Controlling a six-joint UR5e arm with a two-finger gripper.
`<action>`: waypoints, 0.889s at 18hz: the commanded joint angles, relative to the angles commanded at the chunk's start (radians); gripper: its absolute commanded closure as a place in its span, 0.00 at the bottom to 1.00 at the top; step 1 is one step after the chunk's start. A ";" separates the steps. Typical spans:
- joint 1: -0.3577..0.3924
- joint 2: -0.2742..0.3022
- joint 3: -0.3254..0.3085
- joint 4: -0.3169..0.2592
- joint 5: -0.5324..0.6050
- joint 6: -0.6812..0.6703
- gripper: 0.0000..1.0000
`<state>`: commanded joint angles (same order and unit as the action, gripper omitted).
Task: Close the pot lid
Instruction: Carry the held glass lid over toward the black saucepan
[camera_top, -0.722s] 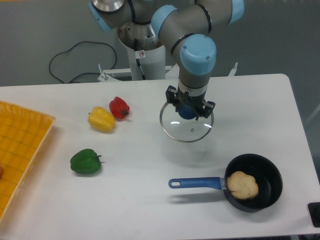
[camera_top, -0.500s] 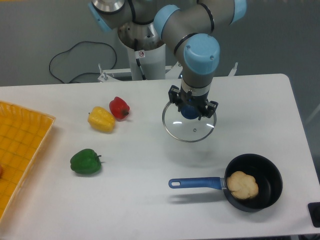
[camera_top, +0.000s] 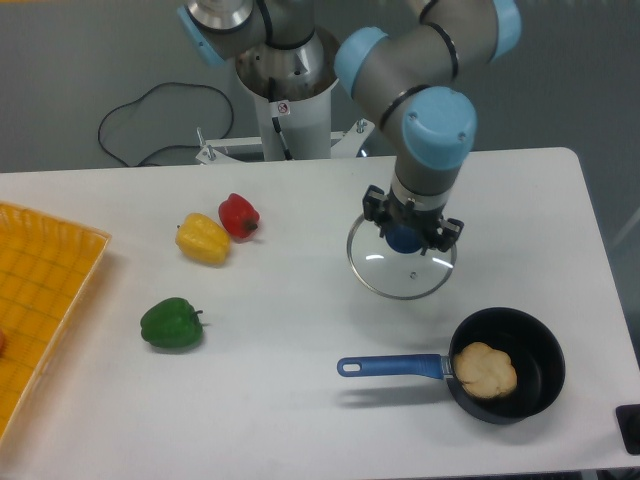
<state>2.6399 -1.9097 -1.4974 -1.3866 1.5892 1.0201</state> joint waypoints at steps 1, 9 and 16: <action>0.002 -0.009 0.012 -0.003 0.000 0.000 0.41; 0.025 -0.101 0.126 0.006 -0.003 0.000 0.41; 0.031 -0.169 0.204 0.012 -0.003 0.000 0.41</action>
<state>2.6707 -2.0785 -1.2933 -1.3744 1.5861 1.0201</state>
